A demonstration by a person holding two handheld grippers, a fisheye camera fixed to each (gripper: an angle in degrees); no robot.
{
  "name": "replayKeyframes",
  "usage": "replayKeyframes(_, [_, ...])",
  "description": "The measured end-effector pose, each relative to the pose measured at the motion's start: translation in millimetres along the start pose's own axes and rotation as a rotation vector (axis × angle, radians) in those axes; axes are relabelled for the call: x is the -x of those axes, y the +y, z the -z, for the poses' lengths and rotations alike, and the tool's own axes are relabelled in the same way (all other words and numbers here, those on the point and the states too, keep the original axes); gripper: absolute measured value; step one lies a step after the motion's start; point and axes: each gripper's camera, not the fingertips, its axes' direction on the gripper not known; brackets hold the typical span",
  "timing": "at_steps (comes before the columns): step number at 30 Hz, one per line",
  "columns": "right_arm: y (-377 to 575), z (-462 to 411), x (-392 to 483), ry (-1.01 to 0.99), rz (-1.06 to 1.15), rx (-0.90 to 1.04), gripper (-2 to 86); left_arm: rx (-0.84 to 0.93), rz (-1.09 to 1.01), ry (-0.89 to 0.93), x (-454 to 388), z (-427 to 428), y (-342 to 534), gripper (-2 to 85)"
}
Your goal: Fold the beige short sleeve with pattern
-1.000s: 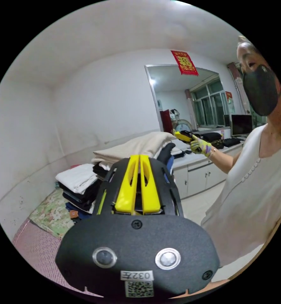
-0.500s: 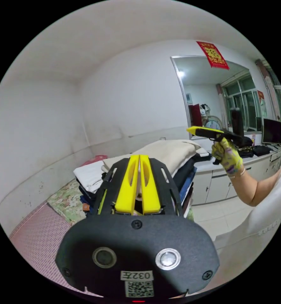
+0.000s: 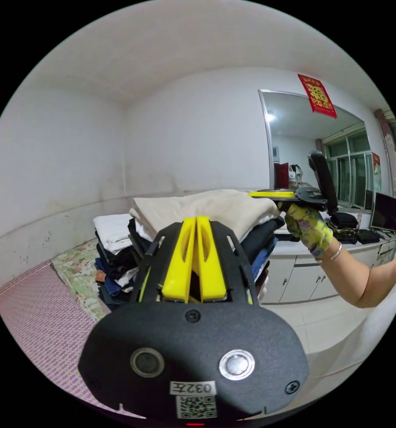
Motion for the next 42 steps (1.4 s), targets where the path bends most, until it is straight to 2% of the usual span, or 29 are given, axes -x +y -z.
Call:
replayKeyframes(7, [-18.2,6.7,-11.3,-0.055,-0.088,-0.030,-1.0,-0.019,-0.048,0.053,-4.1,11.8,-15.7,-1.0])
replayKeyframes(9, [-21.2,16.7,-10.5,-0.023,-0.101,-0.091,-1.0,-0.081,-0.041,0.043,0.0,21.5,-16.0,-1.0])
replayKeyframes(11, [-18.2,45.3,-7.7,0.013,-0.132,-0.248,-1.0,-0.185,-0.035,0.093,12.1,41.8,-9.5,-1.0])
replayKeyframes(14, [-3.3,73.8,5.8,0.011,-0.127,-0.413,-1.0,-0.230,-0.036,0.161,28.0,63.4,14.9,-1.0])
replayKeyframes(16, [9.5,74.2,20.2,-0.026,-0.111,-0.438,-1.0,-0.227,-0.037,0.217,33.2,72.1,43.7,-1.0])
replayKeyframes(19, [34.9,46.1,56.9,-0.099,-0.049,-0.319,-1.0,-0.160,-0.027,0.306,24.0,77.9,113.2,-1.0])
replayKeyframes(21, [54.4,18.7,85.0,-0.139,0.015,-0.190,-1.0,-0.038,0.041,0.319,10.5,74.3,160.2,-1.0])
replayKeyframes(22, [69.9,-1.9,104.7,-0.176,0.060,-0.096,-1.0,0.081,0.111,0.317,-1.3,70.6,192.9,-1.0])
replayKeyframes(23, [83.4,-25.2,122.9,-0.247,0.096,0.038,-1.0,0.172,0.210,0.322,-13.4,71.4,225.5,-1.0])
replayKeyframes(25, [101.1,-56.9,145.0,-0.376,0.111,0.207,-1.0,0.240,0.377,0.336,-32.8,81.5,269.5,-1.0])
replayKeyframes(28, [121.3,-99.9,175.9,-0.648,0.186,0.379,-1.0,0.371,0.500,0.190,-76.0,100.9,309.6,-1.0])
replayKeyframes(31, [123.6,-126.8,201.7,-0.841,0.331,0.437,-1.0,0.386,0.612,0.050,-110.6,120.7,319.5,-1.0])
replayKeyframes(35, [115.1,-149.3,221.2,-1.093,0.498,0.406,-1.0,0.332,0.799,-0.071,-157.4,149.1,331.4,-1.0])
replayKeyframes(42, [97.4,-175.2,279.8,-1.309,0.719,0.441,-1.0,0.452,0.966,-0.305,-250.8,222.8,369.6,-1.0])
